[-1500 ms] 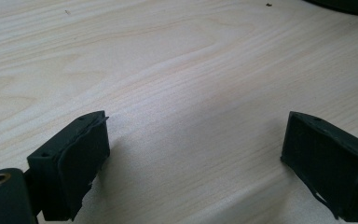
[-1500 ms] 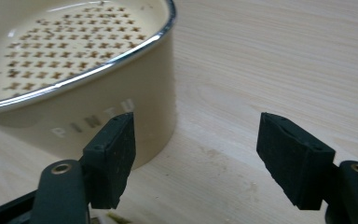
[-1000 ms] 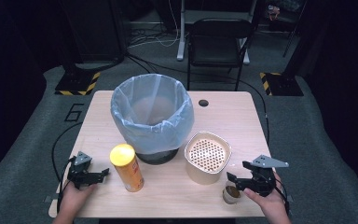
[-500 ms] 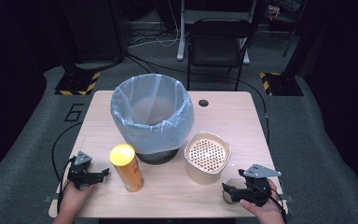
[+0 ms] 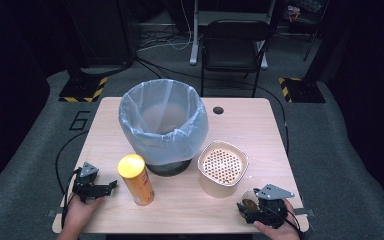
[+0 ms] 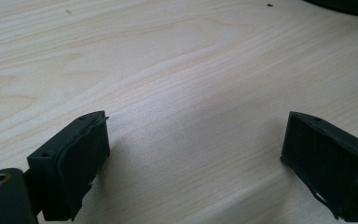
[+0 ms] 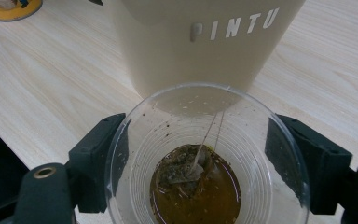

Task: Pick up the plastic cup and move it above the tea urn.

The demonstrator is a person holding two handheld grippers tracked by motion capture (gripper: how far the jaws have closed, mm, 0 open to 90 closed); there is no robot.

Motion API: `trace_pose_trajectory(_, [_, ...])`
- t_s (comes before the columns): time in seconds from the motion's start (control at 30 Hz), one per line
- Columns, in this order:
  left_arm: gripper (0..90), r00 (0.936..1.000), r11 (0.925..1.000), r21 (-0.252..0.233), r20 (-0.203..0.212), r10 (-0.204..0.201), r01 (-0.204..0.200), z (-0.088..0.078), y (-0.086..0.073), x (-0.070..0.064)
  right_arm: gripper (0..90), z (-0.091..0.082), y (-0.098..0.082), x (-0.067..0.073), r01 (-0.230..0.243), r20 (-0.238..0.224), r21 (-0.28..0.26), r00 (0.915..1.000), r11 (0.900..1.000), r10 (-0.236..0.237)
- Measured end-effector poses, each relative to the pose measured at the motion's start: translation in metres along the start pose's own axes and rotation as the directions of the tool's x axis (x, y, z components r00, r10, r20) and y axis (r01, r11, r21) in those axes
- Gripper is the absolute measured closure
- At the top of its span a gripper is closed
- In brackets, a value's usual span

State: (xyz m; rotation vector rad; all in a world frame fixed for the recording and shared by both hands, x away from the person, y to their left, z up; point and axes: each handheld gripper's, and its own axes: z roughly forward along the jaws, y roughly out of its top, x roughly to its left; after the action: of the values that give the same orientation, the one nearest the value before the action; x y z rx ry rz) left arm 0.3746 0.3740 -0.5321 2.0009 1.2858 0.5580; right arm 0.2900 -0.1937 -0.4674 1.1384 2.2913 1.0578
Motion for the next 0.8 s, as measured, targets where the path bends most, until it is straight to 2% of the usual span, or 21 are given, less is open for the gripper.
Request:
trace_pose_trajectory(0.1, [7.2,1.0,1.0,0.0,-0.003,0.003,-0.003,0.0,0.0,0.0,22.2,0.0,0.001,-0.003,0.002,0.005,0.003,1.0,1.0,-0.002])
trace_pose_trajectory(0.27, [7.2,1.0,1.0,0.0,-0.003,0.003,-0.003,0.0,0.0,0.0,22.5,0.003,0.004,-0.017,0.015,-0.01,-0.001,0.9998,1.0,-0.015])
trace_pose_trajectory(0.3, [7.2,1.0,1.0,0.001,-0.002,0.004,-0.004,0.0,0.0,0.0,22.5,0.004,0.005,-0.024,0.014,-0.015,-0.003,0.9998,1.0,-0.014])
trace_pose_trajectory(0.37, [7.2,1.0,1.0,0.0,-0.003,0.003,-0.003,0.0,0.0,0.0,22.4,0.004,0.005,-0.027,0.014,-0.012,-0.007,0.9998,1.0,-0.014])
trace_pose_trajectory(0.4, [7.2,1.0,1.0,0.0,-0.002,0.001,-0.001,0.0,0.0,0.0,22.0,0.005,0.006,-0.033,0.041,-0.019,-0.002,0.999,0.999,-0.041])
trace_pose_trajectory(0.43, [7.2,1.0,1.0,0.001,-0.003,0.004,-0.004,0.0,0.0,0.0,21.7,0.006,0.006,-0.036,0.047,-0.027,-0.007,0.9985,0.999,-0.047])
trace_pose_trajectory(0.57, [7.2,1.0,1.0,0.0,-0.002,0.002,-0.002,0.0,0.0,0.0,20.2,0.007,0.006,-0.043,0.041,-0.028,-0.013,0.9987,0.999,-0.041])
trace_pose_trajectory(0.6, [7.2,1.0,1.0,0.0,-0.003,0.003,-0.003,0.0,0.0,0.0,19.2,0.007,0.005,-0.044,0.026,0.005,-0.021,0.9997,0.999,-0.025])
trace_pose_trajectory(0.8, [7.2,1.0,1.0,0.0,-0.002,0.0,0.0,0.0,0.0,0.0,17.2,0.006,-0.006,-0.044,0.012,0.041,-0.003,0.9991,1.0,-0.011])
